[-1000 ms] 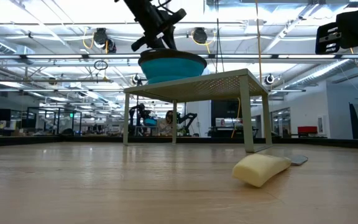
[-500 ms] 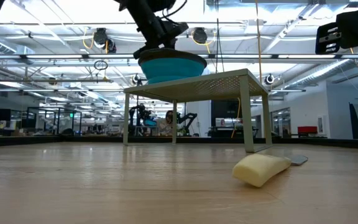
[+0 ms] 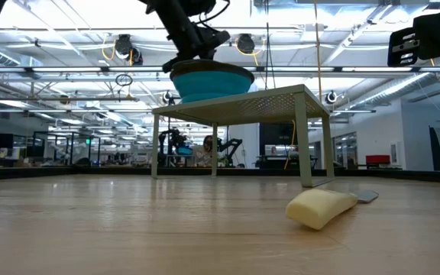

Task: Pick & Place Fruit
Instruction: Put the peach into the blue strainer bowl on the shelf, then put the yellow table knife on the shelf

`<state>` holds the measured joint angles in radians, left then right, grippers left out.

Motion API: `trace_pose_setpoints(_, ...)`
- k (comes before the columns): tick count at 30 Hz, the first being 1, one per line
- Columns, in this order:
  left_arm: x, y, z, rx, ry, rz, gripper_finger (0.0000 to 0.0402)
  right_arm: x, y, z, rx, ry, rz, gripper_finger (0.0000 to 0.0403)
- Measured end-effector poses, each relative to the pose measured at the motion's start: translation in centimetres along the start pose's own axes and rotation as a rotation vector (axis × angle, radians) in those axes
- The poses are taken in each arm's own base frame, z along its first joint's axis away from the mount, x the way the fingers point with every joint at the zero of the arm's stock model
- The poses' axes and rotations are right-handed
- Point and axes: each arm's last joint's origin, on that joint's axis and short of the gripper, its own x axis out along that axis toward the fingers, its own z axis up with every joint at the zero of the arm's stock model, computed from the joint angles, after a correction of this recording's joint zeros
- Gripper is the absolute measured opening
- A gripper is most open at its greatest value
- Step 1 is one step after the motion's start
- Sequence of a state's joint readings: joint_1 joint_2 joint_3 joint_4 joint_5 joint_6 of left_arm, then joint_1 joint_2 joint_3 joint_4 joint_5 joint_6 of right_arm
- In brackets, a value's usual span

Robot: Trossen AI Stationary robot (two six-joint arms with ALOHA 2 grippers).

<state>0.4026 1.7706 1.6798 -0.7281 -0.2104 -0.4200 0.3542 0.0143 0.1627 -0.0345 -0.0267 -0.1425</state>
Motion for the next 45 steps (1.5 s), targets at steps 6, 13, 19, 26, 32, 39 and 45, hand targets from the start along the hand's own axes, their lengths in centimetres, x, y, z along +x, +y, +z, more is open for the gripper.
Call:
trace_pose_setpoints(6, 0.0, 0.2, -0.4, 0.001, 0.036, 0.016, 0.0112, 0.0, 0.0, 0.0, 0.000, 0.000, 0.000, 0.0000)
trace_pose_setpoints(13, 0.0, 0.1, -0.2, -0.014, 0.019, 0.018, 0.0184, 0.0, 0.0, 0.0, 0.000, 0.000, 0.000, 0.0000)
trace_pose_setpoints(19, -0.7, 0.2, 0.0, -0.033, 0.002, 0.010, 0.0223, 0.0, 0.0, 0.0, 0.000, 0.000, 0.001, 0.0000)
trace_pose_setpoints(26, -4.7, 0.7, 0.9, -0.136, -0.082, -0.043, 0.0234, 0.0, 0.0, 0.0, 0.000, -0.001, 0.000, 0.0000)
trace_pose_setpoints(32, -10.0, 0.8, 1.1, -0.195, -0.180, -0.124, 0.0234, 0.0, 0.0, 0.1, 0.000, -0.009, 0.001, 0.0000)
trace_pose_setpoints(39, -15.5, 0.9, 0.5, -0.127, -0.278, -0.215, 0.0234, 0.0, 0.0, 0.1, 0.000, -0.008, 0.002, 0.0000)
trace_pose_setpoints(45, -18.5, 0.4, -0.3, -0.135, -0.312, -0.297, 0.0234, 0.0, 0.0, 0.1, 0.000, -0.008, 0.002, 0.0000)
